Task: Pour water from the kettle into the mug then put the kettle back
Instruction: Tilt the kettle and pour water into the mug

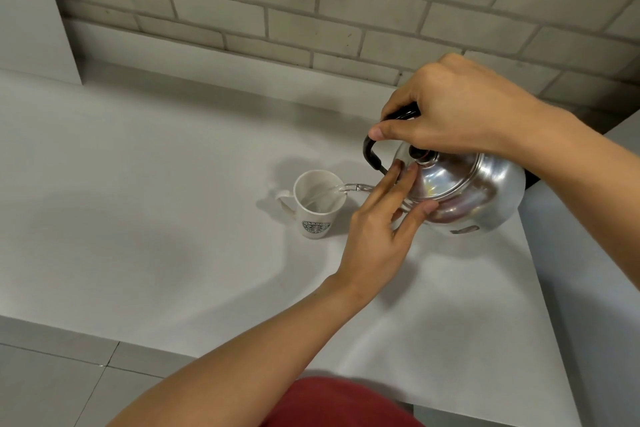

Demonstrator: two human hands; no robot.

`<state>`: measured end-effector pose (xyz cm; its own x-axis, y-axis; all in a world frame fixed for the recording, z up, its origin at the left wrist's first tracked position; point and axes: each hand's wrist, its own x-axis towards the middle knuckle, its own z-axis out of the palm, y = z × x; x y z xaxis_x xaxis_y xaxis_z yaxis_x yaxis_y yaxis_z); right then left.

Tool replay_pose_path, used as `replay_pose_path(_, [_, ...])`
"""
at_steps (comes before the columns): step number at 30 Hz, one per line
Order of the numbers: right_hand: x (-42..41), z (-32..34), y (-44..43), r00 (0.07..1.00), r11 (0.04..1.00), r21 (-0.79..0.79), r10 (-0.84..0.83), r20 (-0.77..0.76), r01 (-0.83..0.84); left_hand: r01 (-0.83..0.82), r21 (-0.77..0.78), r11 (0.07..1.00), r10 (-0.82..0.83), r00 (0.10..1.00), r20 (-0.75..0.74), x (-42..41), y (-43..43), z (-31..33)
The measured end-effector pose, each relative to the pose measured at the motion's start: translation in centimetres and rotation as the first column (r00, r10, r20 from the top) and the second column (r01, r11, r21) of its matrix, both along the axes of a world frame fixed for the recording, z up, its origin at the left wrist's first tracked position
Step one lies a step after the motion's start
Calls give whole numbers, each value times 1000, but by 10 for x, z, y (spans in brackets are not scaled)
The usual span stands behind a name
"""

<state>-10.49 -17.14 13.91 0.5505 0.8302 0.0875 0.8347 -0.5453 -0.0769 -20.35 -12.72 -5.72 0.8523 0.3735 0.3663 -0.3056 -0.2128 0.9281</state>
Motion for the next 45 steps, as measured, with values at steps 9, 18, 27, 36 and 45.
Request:
replay_pose_path(9, [0, 5, 3, 1000, 999, -38, -11, -5, 11, 3, -57, 998, -2, 1000, 15, 0, -3, 4])
replay_pose_path(18, [-5, 10, 6, 1000, 998, -69, 10, 29, -8, 21, -112, 993, -18, 999, 33, -2, -5, 9])
replay_pose_path(27, [-7, 12, 9, 999, 995, -99, 3, 49, 2, 19, -150, 989, -12, 999, 41, -4, -7, 11])
replay_pose_path(36, [-5, 13, 12, 998, 994, -108, 7, 56, -1, 12, -145, 989, -3, 998, 62, -1, -5, 11])
replay_pose_path(45, [0, 11, 16, 998, 993, -114, 36, 49, -30, 17, -166, 986, -5, 997, 72, -1, -5, 12])
